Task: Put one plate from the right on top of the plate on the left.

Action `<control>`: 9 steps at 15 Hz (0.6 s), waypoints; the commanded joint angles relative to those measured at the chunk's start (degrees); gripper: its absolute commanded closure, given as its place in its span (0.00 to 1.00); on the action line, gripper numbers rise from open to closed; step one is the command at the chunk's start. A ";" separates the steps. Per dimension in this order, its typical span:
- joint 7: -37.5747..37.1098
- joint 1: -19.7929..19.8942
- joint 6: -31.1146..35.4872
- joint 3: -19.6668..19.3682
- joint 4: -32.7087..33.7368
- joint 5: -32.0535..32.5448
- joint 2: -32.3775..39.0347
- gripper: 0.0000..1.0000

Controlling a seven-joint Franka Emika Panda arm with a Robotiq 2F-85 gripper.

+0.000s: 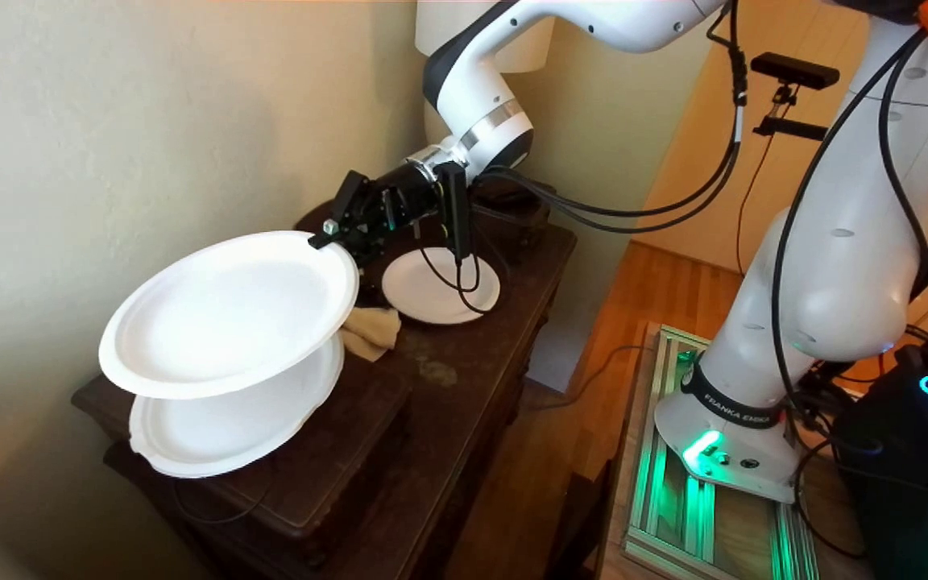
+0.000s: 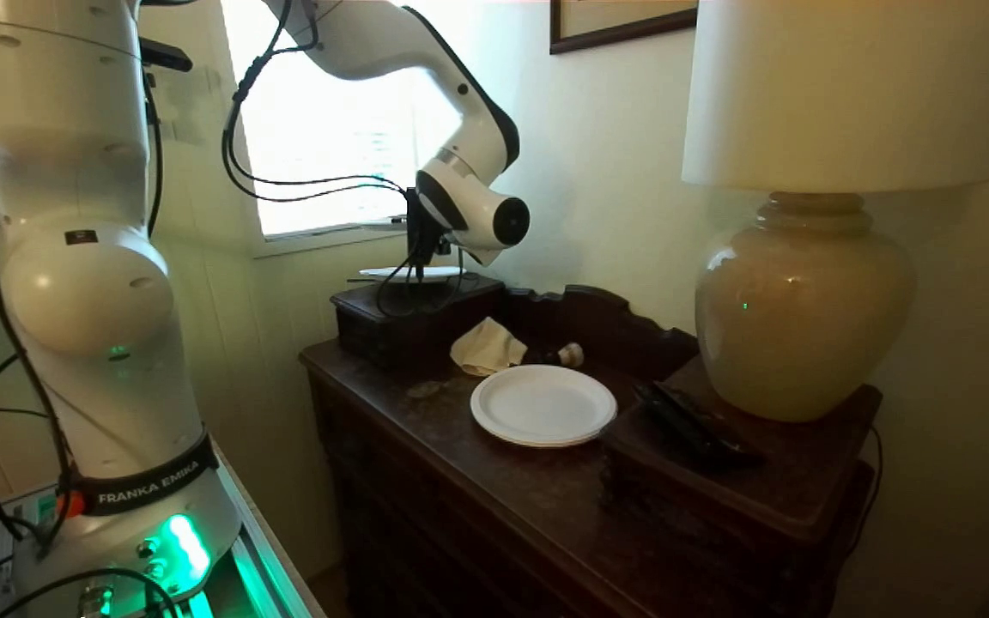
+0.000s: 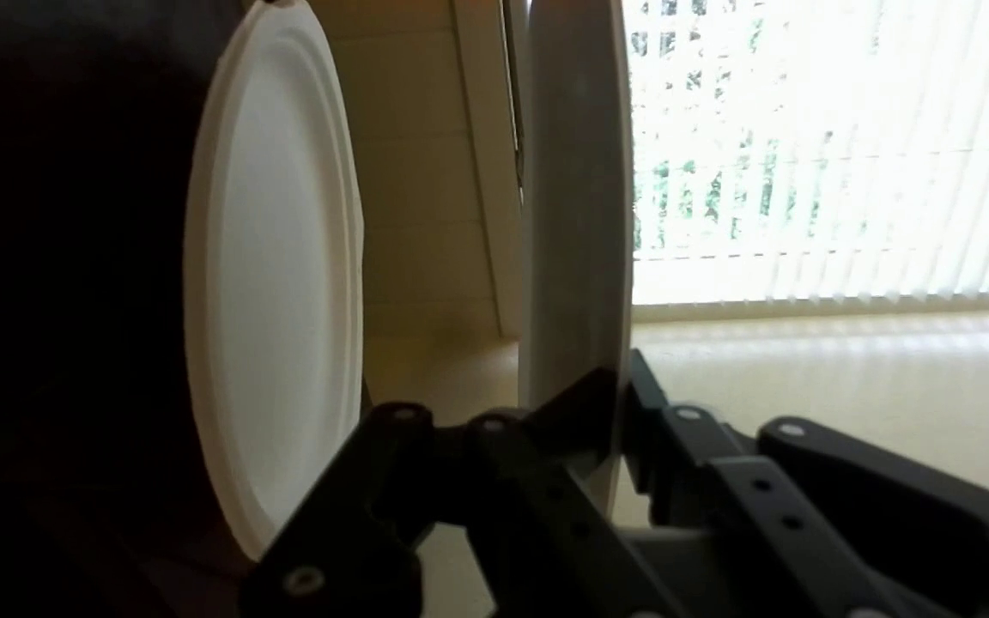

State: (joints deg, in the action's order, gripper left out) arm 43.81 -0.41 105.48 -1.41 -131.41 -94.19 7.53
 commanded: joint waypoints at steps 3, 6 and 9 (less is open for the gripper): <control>-7.17 -2.42 8.10 1.41 4.41 2.28 3.54 0.99; -8.89 -3.54 10.96 2.04 5.52 3.96 4.79 0.99; -9.39 -4.27 12.45 2.32 6.03 6.41 5.42 0.99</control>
State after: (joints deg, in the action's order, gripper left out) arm 36.70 -4.15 116.16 0.42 -127.19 -90.96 11.78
